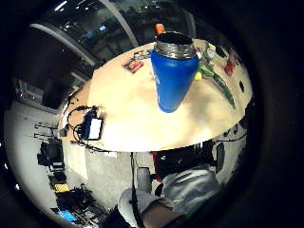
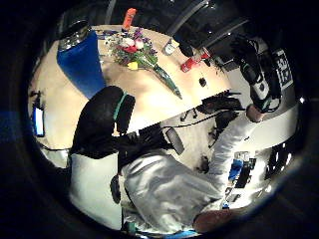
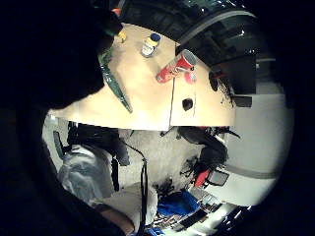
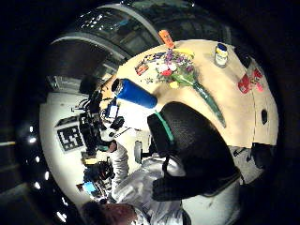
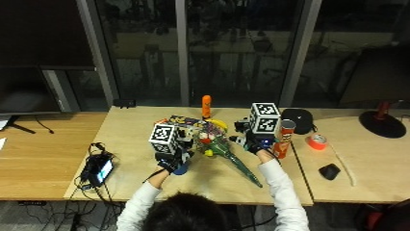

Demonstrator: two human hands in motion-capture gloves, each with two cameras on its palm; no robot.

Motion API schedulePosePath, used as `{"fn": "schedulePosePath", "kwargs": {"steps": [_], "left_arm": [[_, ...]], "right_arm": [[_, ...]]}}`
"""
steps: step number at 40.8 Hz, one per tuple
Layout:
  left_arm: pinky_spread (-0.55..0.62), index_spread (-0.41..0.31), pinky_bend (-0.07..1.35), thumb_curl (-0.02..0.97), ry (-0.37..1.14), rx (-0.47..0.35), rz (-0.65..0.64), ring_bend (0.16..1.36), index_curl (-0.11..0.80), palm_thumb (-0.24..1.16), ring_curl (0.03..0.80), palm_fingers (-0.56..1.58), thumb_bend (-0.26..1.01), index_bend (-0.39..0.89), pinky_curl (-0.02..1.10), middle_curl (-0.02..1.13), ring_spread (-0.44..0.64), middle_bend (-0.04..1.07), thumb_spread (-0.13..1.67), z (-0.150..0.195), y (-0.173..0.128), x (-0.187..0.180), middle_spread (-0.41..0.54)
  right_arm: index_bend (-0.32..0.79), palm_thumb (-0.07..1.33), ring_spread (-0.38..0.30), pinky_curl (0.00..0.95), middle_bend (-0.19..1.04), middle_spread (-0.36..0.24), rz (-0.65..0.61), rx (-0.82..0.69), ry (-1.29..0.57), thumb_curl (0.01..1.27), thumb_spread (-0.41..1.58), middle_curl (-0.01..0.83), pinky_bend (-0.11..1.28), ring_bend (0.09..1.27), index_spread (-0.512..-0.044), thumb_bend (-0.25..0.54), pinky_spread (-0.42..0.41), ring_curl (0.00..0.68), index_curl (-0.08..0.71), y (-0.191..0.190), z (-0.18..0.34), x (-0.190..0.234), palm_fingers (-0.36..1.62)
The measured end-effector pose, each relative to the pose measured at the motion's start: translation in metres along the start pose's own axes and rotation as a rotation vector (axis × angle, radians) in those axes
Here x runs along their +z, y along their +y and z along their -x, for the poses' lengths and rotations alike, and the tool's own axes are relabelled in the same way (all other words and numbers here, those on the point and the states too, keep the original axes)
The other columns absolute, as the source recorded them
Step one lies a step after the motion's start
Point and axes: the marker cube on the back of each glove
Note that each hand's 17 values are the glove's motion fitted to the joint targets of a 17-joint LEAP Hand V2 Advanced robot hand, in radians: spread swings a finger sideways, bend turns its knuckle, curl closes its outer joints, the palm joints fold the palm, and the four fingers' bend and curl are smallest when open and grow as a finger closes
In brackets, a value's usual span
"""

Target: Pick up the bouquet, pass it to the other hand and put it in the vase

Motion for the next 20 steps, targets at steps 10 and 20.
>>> {"fn": "schedulePosePath", "kwargs": {"steps": [10, 20], "left_arm": [[0.41, 0.07, 0.2, 0.276, -0.006, 0.019, 0.022, 0.42, 0.29, 0.48, 0.194, 0.22, 0.02, 0.17, 0.25, 0.27, 0.43, 0.19, 1.08, -0.004, 0.007, -0.001, 0.275], [0.41, 0.07, 0.2, 0.3, -0.007, 0.035, 0.031, 0.42, 0.31, 0.5, 0.207, 0.21, -0.02, 0.17, 0.26, 0.29, 0.44, 0.19, 1.09, -0.008, 0.013, -0.001, 0.277]], "right_arm": [[0.08, 0.43, 0.096, 0.321, 0.27, 0.067, 0.009, 0.134, -0.154, 0.22, 1.16, 0.287, 0.62, 0.59, -0.252, 0.056, 0.236, 0.278, 0.127, -0.024, -0.046, -0.002, 0.44], [0.04, 0.44, 0.101, 0.374, 0.21, 0.128, -0.008, 0.307, -0.244, 0.25, 1.13, 0.301, 0.78, 0.66, -0.176, -0.006, 0.245, 0.313, 0.087, -0.051, -0.112, 0.021, 0.37]]}}
